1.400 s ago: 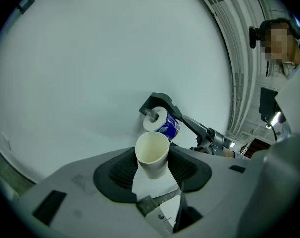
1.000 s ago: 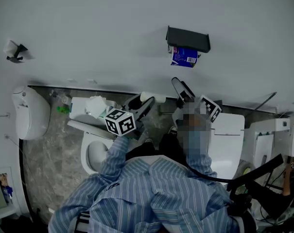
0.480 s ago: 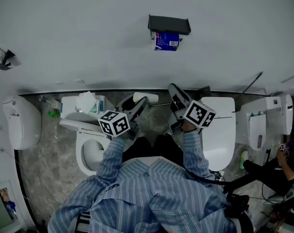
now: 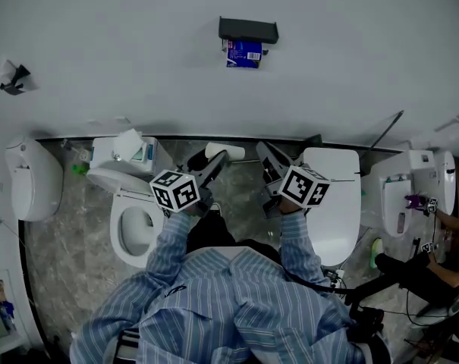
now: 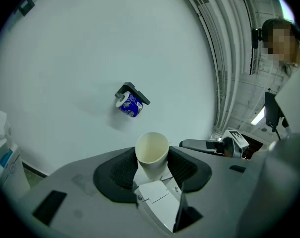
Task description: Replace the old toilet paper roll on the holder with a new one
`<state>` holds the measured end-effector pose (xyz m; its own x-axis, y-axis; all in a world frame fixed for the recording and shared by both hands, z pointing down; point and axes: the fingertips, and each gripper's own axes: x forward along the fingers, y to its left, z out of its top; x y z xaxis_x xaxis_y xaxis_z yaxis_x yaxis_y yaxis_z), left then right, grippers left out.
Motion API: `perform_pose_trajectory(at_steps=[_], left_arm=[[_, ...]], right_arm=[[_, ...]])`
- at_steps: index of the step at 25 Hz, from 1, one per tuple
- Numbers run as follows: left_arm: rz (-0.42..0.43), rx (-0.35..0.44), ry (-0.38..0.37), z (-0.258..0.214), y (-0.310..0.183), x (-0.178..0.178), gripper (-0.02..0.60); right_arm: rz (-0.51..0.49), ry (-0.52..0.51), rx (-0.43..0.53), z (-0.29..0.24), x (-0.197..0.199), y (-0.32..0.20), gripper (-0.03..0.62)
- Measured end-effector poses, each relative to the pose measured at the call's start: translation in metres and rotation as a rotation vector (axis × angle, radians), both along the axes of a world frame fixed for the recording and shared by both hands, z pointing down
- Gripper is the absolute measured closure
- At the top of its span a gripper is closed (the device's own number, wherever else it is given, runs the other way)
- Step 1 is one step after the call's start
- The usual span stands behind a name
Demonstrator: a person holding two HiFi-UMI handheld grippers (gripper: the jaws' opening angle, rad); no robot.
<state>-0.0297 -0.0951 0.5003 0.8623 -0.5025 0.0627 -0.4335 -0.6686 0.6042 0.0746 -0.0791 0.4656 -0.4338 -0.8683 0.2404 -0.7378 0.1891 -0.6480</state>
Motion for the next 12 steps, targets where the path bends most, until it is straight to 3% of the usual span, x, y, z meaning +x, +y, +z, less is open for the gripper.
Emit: perform_pose_trajectory(at_steps=[12], left_arm=[[-0.034,-0.036,-0.026,0.016,0.162,0.043,0.396]], right_arm=[[-0.071,0.034,-0.054,0.026,0.034,0.148,0.572]])
